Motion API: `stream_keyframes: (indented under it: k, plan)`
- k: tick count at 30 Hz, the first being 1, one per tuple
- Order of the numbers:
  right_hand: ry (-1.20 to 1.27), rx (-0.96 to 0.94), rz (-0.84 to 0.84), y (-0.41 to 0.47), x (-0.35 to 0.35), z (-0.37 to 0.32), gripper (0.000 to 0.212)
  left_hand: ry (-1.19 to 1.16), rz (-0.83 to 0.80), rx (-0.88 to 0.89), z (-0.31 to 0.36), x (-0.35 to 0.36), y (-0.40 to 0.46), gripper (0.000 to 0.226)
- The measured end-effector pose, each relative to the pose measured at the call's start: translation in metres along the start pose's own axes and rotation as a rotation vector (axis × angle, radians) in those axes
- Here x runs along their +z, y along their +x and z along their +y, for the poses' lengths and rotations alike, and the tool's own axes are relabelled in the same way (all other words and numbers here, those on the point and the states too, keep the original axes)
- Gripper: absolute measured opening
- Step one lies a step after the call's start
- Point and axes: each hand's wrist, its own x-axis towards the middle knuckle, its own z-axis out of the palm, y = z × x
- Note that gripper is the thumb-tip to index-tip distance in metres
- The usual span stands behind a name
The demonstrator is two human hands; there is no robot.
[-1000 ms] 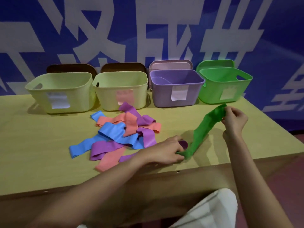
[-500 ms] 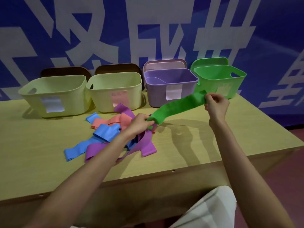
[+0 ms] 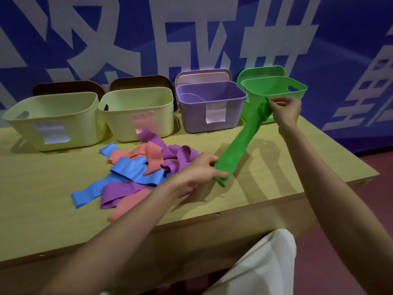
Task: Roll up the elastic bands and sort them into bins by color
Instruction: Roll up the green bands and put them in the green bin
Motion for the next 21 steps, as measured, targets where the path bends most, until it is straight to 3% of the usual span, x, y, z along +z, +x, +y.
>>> stream_keyframes:
  k: [4,6,11,16,21]
  plan:
    - [-0.220,0.018,-0.097,0.010,0.003,0.027,0.013,-0.147,0.084,-0.067,-0.018,0.027,0.002,0.071]
    - [-0.310,0.020,-0.126,0.013,0.008,0.040,0.012,-0.166,0.112,-0.049,-0.026,0.034,0.001,0.075]
    - [-0.483,-0.004,-0.236,0.011,0.026,0.061,0.011,-0.231,0.147,0.023,-0.041,0.042,-0.001,0.048]
    - [-0.597,-0.098,-0.309,0.005,0.045,0.067,0.014,0.150,0.158,0.121,-0.047,0.045,-0.003,0.011]
    - [-0.549,-0.134,-0.345,0.003,0.061,0.070,0.014,0.523,0.247,0.208,-0.052,0.049,-0.011,0.017]
